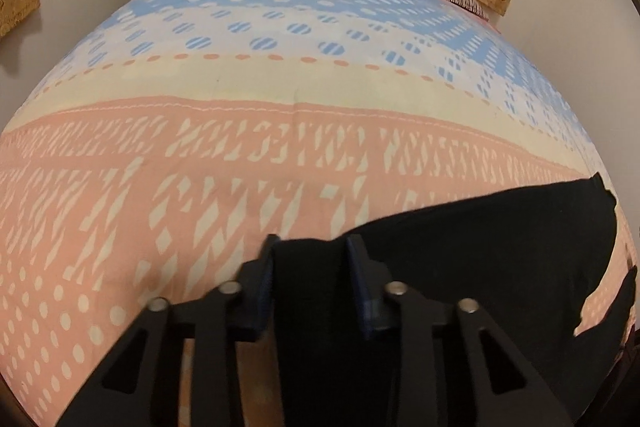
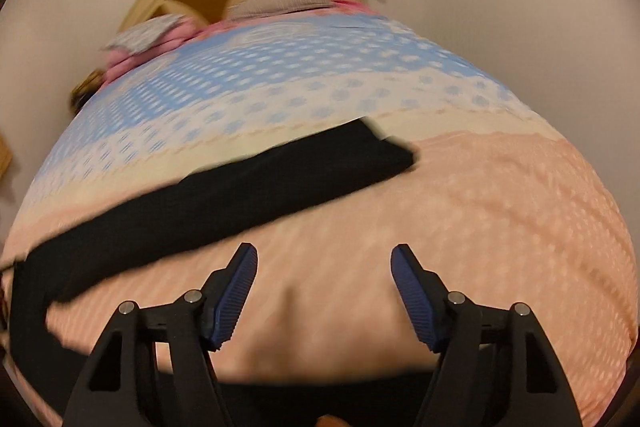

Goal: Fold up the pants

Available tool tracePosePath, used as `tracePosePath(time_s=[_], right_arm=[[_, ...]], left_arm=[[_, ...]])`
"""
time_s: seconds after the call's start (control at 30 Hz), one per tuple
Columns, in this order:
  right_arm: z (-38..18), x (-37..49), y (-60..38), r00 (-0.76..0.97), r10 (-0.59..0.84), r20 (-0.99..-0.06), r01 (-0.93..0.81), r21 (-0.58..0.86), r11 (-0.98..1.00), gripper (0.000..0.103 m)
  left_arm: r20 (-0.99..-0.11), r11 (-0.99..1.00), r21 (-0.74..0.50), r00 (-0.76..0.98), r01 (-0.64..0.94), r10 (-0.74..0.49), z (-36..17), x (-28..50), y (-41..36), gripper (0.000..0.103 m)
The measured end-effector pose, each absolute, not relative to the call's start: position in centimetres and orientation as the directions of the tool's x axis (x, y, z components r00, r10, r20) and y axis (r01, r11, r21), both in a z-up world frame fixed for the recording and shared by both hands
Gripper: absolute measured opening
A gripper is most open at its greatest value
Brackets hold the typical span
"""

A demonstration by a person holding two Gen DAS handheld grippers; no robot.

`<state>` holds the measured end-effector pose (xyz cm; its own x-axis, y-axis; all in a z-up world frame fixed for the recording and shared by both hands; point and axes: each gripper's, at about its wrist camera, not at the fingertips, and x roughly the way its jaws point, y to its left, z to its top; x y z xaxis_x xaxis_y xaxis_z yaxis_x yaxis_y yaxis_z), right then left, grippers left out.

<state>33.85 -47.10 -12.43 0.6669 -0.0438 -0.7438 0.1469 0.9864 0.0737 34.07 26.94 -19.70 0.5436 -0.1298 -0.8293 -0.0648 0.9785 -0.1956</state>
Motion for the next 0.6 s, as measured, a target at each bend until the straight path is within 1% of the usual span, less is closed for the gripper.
tracePosePath(time_s=[0.03, 0.07, 0.13, 0.2, 0.27, 0.33, 0.47, 0.6], right_arm=[[-12.4, 35.1, -48.2, 0.659, -0.061, -0.749, 0.166, 0.066, 0.984, 0.061], [-12.4, 36.2, -49.1, 0.653, -0.078, -0.754, 0.183, 0.056, 0.982, 0.055], [-12.5, 38.8, -50.9, 0.636, -0.096, -0.765, 0.206, 0.048, 0.977, 0.054], [-13.2, 42.1, -52.1, 0.613, -0.053, -0.788, 0.174, 0.07, 0.982, 0.055], [-13.7, 44.4, -52.6, 0.603, -0.056, -0.796, 0.159, 0.051, 0.986, 0.055], [-14.6, 47.0, -53.0, 0.584, -0.056, -0.81, 0.149, 0.039, 0.988, 0.055], [-16.4, 52.1, -54.0, 0.547, -0.021, -0.837, 0.132, 0.062, 0.989, 0.055], [-17.8, 55.2, -54.2, 0.529, 0.024, -0.849, 0.102, 0.092, 0.991, 0.055]], left_arm=[[-0.828, 0.972, -0.224, 0.541, -0.072, -0.151, -19.5, 34.4, 27.0, 0.017], [-0.832, 0.97, -0.227, 0.535, -0.087, -0.147, -19.3, 34.4, 26.8, 0.017], [-0.842, 0.981, -0.181, 0.527, -0.075, -0.115, -19.3, 34.9, 26.2, 0.014], [-0.849, 0.989, -0.137, 0.521, -0.048, -0.092, -19.5, 35.1, 25.3, 0.014], [-0.846, 0.991, -0.125, 0.527, -0.048, -0.082, -19.7, 35.2, 25.2, 0.014], [-0.84, 0.989, -0.135, 0.535, -0.057, -0.084, -19.9, 35.3, 25.3, 0.014], [-0.817, 0.989, -0.134, 0.572, -0.059, -0.077, -20.3, 34.9, 25.3, 0.014], [-0.807, 0.987, -0.147, 0.585, -0.065, -0.082, -20.4, 34.8, 25.3, 0.014]])
